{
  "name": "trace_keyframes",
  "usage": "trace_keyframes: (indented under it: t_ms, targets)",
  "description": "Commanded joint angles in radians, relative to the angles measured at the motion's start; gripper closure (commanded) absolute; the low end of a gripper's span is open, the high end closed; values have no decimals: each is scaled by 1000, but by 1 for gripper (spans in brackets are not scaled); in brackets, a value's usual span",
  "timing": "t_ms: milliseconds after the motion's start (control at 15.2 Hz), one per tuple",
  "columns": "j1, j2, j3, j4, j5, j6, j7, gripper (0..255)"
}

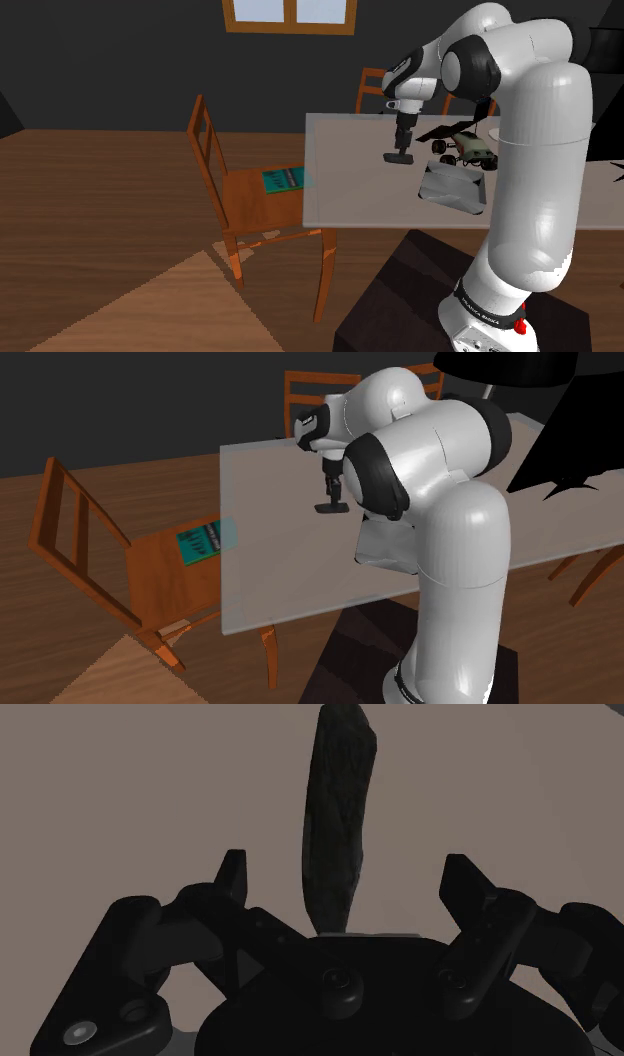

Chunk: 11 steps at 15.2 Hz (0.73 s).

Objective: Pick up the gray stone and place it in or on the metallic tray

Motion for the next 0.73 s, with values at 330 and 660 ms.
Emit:
trace_keyframes:
  t_ms: [330, 660]
  targets:
    - [-13, 44, 23, -41, 43, 71, -31, 0]
    - [-13, 44, 23, -41, 43, 71, -31, 0]
